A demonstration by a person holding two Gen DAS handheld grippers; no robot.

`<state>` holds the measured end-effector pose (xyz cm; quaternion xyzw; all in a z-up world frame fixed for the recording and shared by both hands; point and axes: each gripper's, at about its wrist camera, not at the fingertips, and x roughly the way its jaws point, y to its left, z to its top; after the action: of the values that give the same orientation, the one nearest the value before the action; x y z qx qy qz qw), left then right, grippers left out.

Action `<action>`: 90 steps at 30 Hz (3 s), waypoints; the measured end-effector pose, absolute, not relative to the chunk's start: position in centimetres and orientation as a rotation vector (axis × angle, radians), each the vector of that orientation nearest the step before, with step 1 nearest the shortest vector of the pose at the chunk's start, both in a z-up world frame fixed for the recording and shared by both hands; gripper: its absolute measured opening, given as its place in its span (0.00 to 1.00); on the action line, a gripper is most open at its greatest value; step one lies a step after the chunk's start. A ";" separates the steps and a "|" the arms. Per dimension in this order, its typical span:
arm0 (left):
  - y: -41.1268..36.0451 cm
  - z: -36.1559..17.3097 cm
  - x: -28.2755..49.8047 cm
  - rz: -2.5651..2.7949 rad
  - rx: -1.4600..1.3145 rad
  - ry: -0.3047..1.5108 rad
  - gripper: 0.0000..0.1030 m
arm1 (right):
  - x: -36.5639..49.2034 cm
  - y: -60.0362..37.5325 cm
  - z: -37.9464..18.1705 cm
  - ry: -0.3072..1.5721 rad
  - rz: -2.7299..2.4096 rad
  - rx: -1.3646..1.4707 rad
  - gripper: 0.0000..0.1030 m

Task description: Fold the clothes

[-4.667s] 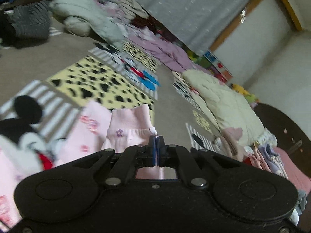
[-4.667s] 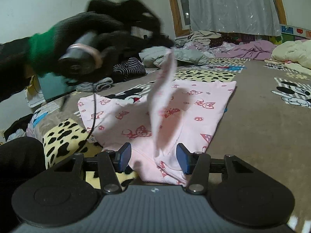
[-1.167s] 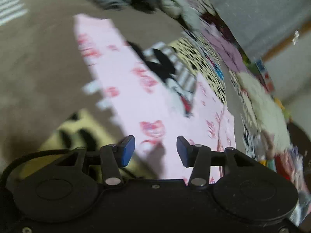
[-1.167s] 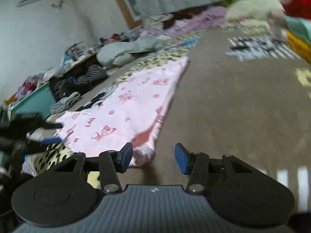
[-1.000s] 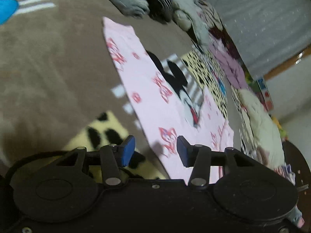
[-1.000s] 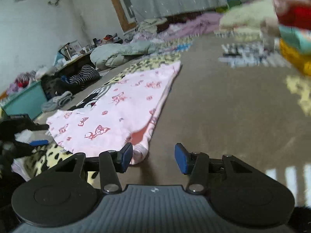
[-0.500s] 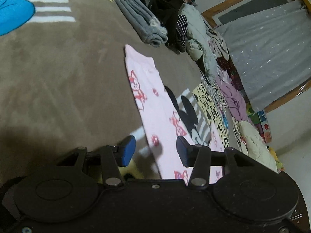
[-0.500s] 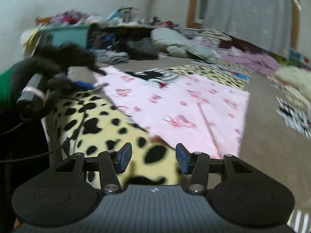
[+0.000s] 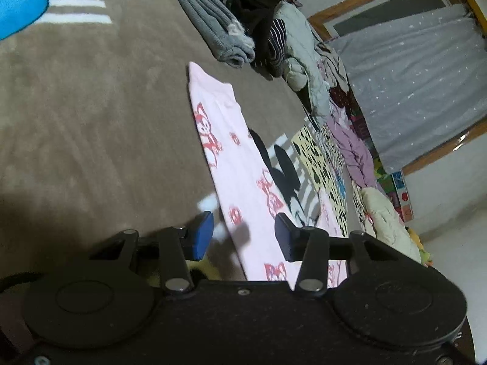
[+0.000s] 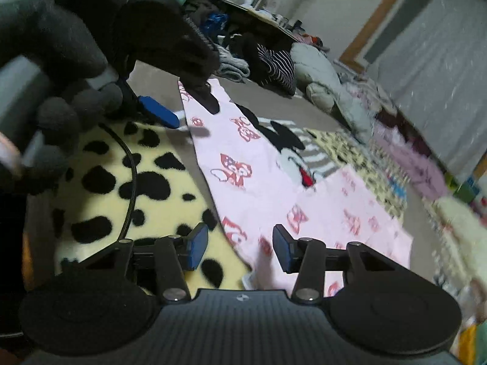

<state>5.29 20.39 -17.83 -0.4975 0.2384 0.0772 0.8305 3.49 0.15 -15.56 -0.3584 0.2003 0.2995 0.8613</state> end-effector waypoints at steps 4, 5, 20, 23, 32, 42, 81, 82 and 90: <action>20.1 -18.0 5.3 0.155 -1.048 0.514 0.42 | 3.5 0.7 -16.0 0.395 0.613 -0.817 0.40; 20.1 -18.0 5.3 0.151 -1.057 0.515 0.42 | 3.6 0.7 -15.9 0.400 0.612 -0.815 0.32; 16.1 -10.4 9.3 -0.031 -0.746 0.507 0.42 | 4.4 -2.4 -14.5 0.417 0.613 -0.551 0.10; 14.7 -9.7 14.3 -0.064 -0.607 0.581 0.41 | 4.6 -2.9 -14.7 0.427 0.631 -0.517 0.09; 11.2 -11.6 26.5 -0.118 -0.436 0.805 0.39 | 5.5 -5.5 -14.3 0.438 0.639 -0.321 0.08; 9.2 -13.5 32.6 -0.107 -0.357 0.901 0.03 | 5.3 -7.0 -14.7 0.442 0.667 -0.230 0.08; -3.5 -10.2 31.4 -0.225 -0.088 0.786 0.31 | 6.9 -17.2 -17.4 0.625 0.490 0.299 0.08; -2.4 -9.6 30.8 -0.229 -0.107 0.768 0.31 | 6.8 -17.3 -17.3 0.626 0.490 0.304 0.08; 7.1 -8.5 21.4 -0.112 -0.209 0.745 0.39 | 6.1 -18.2 -17.0 0.623 0.479 0.320 0.12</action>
<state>21.42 7.07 -8.55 -0.1017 0.3631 -0.0548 0.9246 6.10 -18.20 -16.96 0.1551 0.3022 0.2326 0.9113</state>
